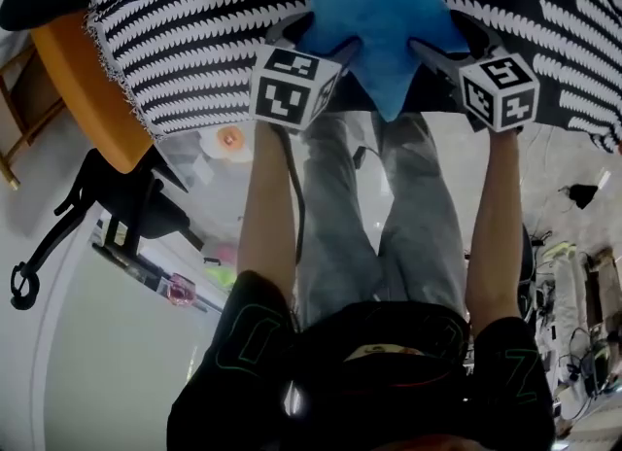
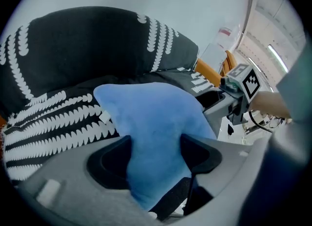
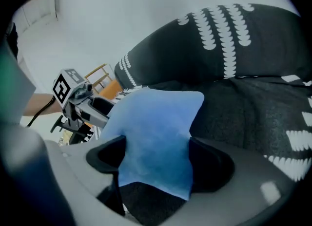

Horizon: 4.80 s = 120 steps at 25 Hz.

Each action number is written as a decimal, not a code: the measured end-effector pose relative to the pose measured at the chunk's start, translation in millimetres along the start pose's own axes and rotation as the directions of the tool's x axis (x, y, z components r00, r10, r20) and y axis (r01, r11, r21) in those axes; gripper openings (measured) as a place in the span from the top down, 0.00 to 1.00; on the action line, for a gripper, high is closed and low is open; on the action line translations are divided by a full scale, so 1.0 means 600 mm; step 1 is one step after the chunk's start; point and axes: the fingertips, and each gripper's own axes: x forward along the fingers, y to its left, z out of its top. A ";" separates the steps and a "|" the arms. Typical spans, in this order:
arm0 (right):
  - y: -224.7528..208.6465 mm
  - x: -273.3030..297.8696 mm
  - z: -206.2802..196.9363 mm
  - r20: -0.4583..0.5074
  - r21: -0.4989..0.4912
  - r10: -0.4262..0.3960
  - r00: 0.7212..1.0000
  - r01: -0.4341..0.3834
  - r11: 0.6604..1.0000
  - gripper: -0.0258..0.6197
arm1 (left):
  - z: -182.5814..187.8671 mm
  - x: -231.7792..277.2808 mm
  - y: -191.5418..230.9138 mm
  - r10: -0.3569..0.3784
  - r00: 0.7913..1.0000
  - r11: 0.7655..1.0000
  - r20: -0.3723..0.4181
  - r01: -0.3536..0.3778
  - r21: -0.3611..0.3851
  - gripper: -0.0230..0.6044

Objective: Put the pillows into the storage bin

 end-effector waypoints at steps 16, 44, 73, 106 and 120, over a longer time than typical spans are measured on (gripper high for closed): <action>0.064 -0.011 0.004 -0.038 -0.136 -0.017 0.999 0.011 0.991 0.68 | -0.031 -0.020 -0.018 0.082 0.996 0.996 0.026 -0.082 -0.017 0.66; 0.654 0.255 -0.082 -0.364 -0.565 0.199 0.910 -0.385 0.729 0.68 | -0.609 -0.375 0.132 0.456 0.884 0.694 0.099 -0.284 -0.662 0.65; 0.953 0.456 -0.301 -0.497 -0.644 0.228 0.837 -0.532 0.550 0.48 | -1.047 -0.471 0.105 0.712 0.669 0.210 -0.212 -0.491 -0.845 0.68; 0.510 -0.173 0.195 0.460 -0.152 -0.033 0.887 0.115 0.982 0.96 | -0.177 -0.645 -0.019 0.719 0.473 0.683 0.509 -0.347 -0.642 0.95; 0.429 -0.526 0.334 0.738 -0.135 -0.051 0.673 0.221 0.966 0.96 | 0.099 -0.730 -0.190 0.614 0.359 0.760 0.703 -0.510 -0.404 0.95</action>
